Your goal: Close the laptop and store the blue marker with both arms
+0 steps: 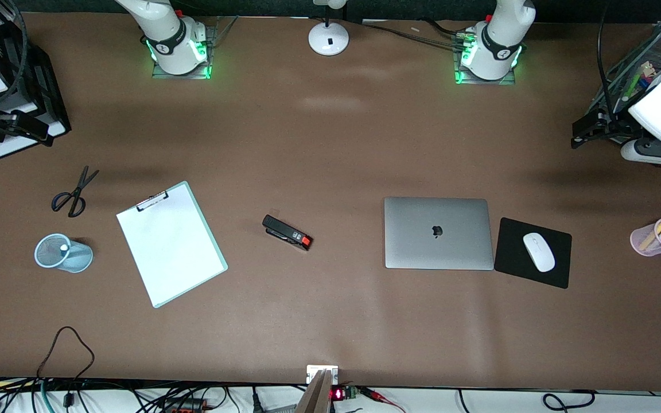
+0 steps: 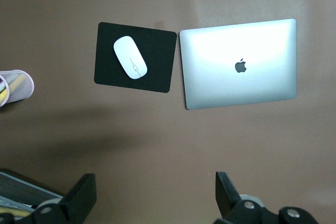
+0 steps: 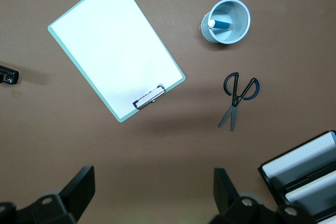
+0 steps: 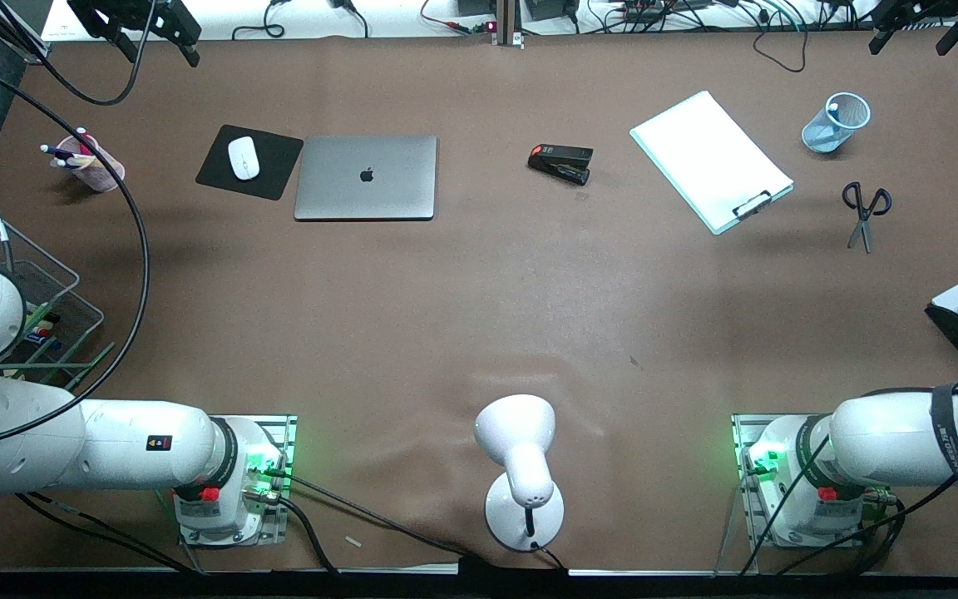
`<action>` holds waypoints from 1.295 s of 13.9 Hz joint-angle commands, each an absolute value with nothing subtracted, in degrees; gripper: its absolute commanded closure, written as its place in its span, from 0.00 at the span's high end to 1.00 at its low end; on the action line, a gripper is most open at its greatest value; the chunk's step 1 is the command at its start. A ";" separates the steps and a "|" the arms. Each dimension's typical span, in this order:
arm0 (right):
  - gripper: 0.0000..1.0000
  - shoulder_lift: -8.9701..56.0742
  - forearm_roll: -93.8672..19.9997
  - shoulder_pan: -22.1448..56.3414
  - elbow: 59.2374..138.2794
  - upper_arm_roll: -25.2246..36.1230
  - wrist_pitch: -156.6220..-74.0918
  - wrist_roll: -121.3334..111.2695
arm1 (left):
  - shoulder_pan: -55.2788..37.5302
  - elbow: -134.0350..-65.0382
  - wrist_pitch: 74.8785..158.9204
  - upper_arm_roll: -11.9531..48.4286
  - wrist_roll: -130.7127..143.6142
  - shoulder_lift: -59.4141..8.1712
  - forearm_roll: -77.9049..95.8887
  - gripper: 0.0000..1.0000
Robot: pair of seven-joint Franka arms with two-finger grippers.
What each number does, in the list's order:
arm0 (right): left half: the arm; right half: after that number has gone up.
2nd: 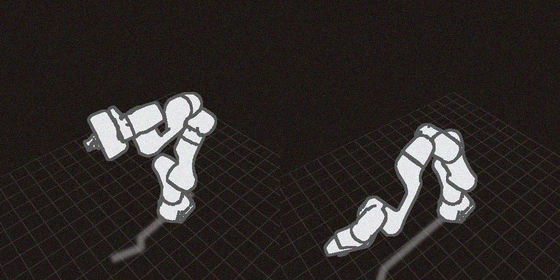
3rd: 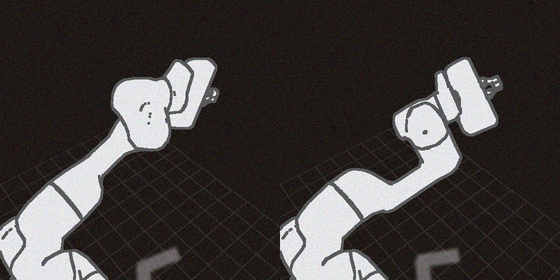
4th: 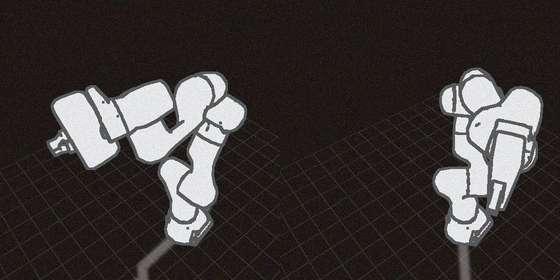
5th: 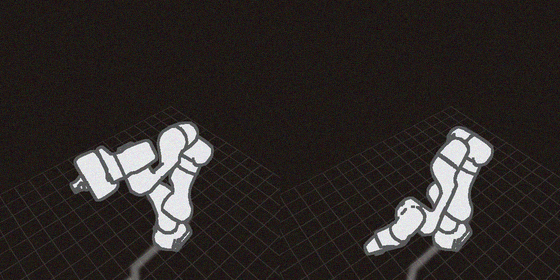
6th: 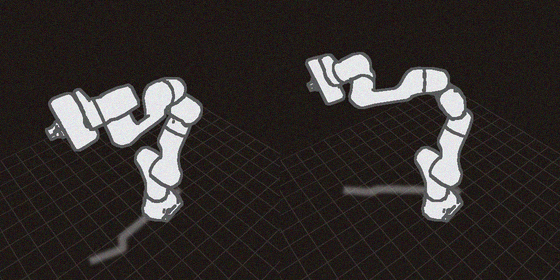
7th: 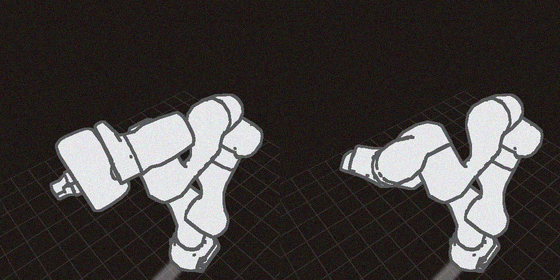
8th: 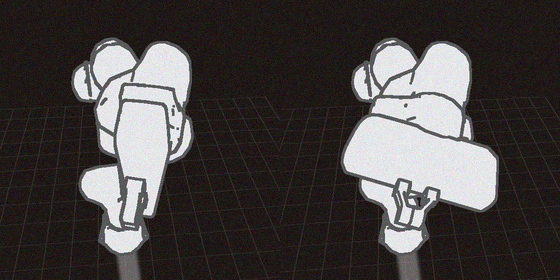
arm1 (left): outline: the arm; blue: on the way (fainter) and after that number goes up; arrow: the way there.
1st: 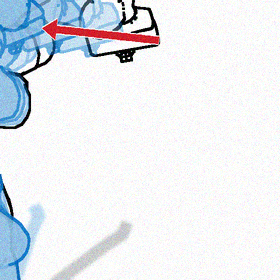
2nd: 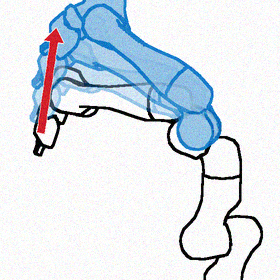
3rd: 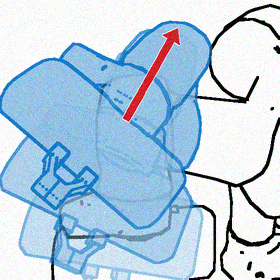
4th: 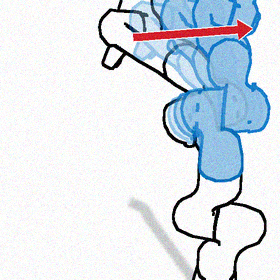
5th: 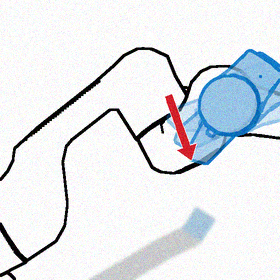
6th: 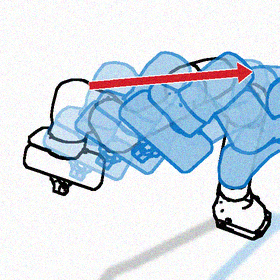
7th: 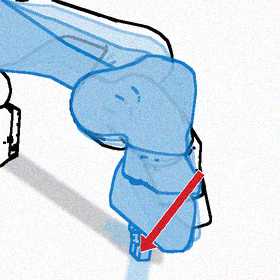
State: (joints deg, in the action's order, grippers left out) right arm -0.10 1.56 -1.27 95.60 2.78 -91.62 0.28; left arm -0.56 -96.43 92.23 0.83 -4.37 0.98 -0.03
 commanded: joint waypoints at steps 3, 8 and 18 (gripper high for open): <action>1.00 -1.67 1.41 -1.06 96.68 2.64 -91.50 -0.09 | -0.35 -96.33 91.67 0.97 -4.75 1.14 -0.62 1.00; 1.00 -1.50 1.14 -1.14 96.15 2.64 -91.32 -0.09 | -0.35 -96.42 91.67 0.97 -4.75 1.14 -0.62 1.00; 1.00 -0.09 1.05 -0.97 96.07 2.55 -92.28 -0.09 | -0.35 -96.42 91.67 0.97 -4.75 1.14 -0.62 1.00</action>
State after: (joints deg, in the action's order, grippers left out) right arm -0.16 1.55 -1.14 95.61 2.74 -91.69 0.17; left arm -0.56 -96.44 92.22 0.83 -4.37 0.98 -0.03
